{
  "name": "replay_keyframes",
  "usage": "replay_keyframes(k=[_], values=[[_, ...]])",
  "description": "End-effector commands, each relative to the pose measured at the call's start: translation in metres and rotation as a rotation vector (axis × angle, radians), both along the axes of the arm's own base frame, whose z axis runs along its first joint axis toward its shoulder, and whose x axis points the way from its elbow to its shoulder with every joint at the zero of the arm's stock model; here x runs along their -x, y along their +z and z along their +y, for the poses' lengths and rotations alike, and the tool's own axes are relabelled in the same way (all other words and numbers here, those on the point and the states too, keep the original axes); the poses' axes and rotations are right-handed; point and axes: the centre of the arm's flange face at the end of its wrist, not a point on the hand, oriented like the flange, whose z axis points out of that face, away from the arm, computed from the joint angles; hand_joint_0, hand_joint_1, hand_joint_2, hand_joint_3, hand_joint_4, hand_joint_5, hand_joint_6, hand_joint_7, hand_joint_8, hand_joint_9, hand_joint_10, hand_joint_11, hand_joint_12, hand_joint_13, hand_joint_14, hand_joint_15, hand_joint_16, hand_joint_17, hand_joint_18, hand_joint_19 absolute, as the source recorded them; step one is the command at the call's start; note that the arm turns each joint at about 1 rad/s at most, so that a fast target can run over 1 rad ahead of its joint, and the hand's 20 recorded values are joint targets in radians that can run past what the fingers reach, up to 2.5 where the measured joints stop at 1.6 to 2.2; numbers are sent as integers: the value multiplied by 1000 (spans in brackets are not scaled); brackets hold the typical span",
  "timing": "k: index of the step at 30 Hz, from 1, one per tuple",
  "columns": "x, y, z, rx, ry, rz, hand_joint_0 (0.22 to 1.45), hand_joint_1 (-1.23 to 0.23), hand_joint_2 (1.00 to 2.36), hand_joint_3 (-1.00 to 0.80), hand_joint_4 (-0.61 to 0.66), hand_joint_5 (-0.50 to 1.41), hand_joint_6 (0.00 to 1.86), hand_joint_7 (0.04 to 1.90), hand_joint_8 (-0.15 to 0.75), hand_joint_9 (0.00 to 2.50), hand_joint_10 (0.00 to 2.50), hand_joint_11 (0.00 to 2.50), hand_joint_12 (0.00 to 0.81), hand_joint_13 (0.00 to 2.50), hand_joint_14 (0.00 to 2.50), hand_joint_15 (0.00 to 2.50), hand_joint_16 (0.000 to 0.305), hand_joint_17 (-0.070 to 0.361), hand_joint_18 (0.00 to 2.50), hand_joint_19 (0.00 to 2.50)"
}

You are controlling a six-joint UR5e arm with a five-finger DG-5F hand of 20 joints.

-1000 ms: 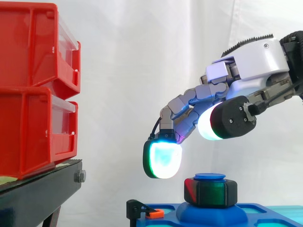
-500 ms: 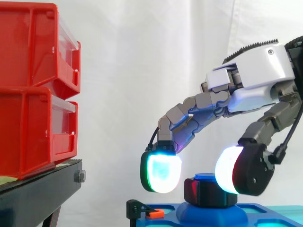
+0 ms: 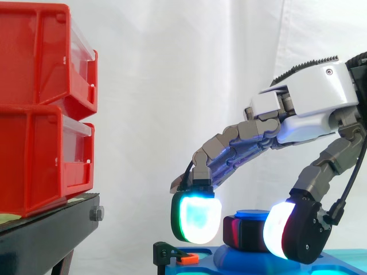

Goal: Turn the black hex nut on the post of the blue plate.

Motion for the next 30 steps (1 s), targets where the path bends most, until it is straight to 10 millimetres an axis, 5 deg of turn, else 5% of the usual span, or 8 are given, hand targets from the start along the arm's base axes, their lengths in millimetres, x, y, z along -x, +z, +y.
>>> replay_keyframes(k=[1, 30], values=[[0, -1, 0, 0, 0, -3, 630, -816, 1007, -425, 82, -254, 503, 919, 126, 132, 0, 0, 223, 312, 1, 49, 28, 62, 299, 282], [3, -2, -9, 4, -5, 11, 622, -834, 1000, -500, 98, -256, 502, 908, 130, 127, 0, 0, 223, 309, 1, 37, 28, 62, 300, 247]])
